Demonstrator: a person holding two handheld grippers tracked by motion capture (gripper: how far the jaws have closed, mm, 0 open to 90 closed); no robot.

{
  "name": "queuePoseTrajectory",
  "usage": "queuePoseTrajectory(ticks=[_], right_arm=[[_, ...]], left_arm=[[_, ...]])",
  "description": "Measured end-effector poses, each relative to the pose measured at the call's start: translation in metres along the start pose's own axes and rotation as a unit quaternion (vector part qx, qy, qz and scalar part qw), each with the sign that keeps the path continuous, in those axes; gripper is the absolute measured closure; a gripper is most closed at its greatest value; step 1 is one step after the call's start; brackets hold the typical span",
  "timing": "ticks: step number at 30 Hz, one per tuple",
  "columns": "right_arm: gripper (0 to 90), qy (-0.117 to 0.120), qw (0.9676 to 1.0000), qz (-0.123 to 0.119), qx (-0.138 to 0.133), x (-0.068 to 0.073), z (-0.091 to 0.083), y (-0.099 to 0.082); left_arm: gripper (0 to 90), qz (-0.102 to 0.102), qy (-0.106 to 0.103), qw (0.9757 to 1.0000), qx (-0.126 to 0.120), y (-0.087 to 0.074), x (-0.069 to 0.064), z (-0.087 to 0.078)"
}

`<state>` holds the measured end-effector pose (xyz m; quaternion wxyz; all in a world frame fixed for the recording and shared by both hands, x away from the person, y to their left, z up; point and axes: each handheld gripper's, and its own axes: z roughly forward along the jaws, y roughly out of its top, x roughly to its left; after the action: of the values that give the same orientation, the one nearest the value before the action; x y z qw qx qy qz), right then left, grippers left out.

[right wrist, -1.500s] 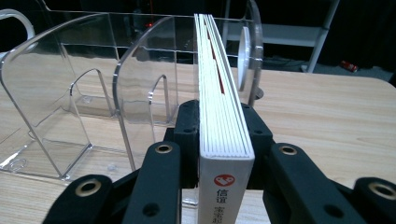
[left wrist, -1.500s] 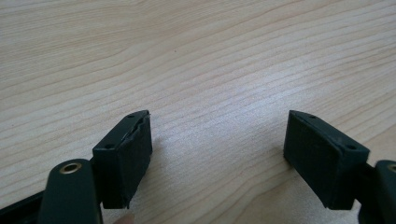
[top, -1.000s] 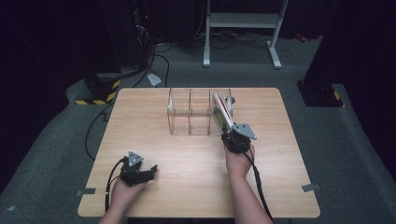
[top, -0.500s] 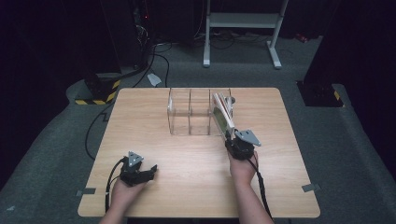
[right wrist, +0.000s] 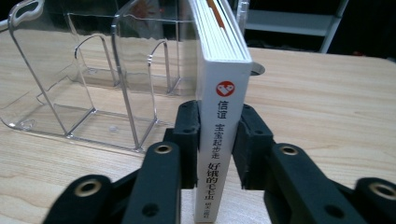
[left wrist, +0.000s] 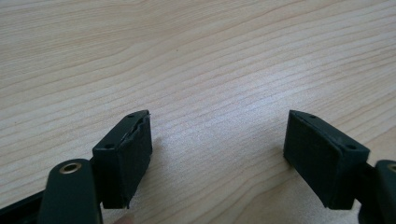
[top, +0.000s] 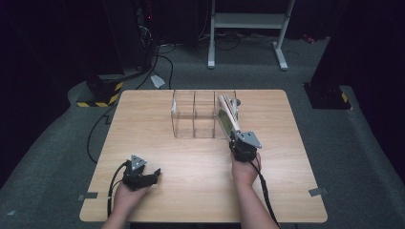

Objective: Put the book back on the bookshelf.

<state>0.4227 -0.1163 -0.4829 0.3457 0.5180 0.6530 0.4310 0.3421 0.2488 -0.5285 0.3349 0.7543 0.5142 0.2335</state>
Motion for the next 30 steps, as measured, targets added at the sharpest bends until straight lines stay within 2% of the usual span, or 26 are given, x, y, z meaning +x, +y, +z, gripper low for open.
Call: queuePoseTrajectory(ticks=[6,14,21,27,30], right_arm=[[74.9,-0.031,0.9993,-0.022,-0.007,0.012,-0.001,-0.002],[74.7,-0.056,0.9982,-0.005,-0.022,0.018,-0.001,-0.003],[74.0,-0.054,0.9976,0.039,-0.02,0.015,0.002,-0.003],[72.4,-0.052,0.9976,0.041,-0.019,0.016,0.004,-0.002],[66.6,-0.041,0.9981,0.041,-0.02,0.014,0.004,0.0]], left_arm=[[23.8,0.0,-0.001,1.0,0.0,0.0,0.0,0.0],[23.8,0.0,-0.001,1.0,0.0,0.0,0.0,0.0],[23.8,0.0,-0.001,1.0,0.0,0.0,0.0,0.0],[23.8,0.0,-0.001,1.0,0.0,0.0,0.0,0.0],[23.8,0.0,-0.001,1.0,0.0,0.0,0.0,0.0]])
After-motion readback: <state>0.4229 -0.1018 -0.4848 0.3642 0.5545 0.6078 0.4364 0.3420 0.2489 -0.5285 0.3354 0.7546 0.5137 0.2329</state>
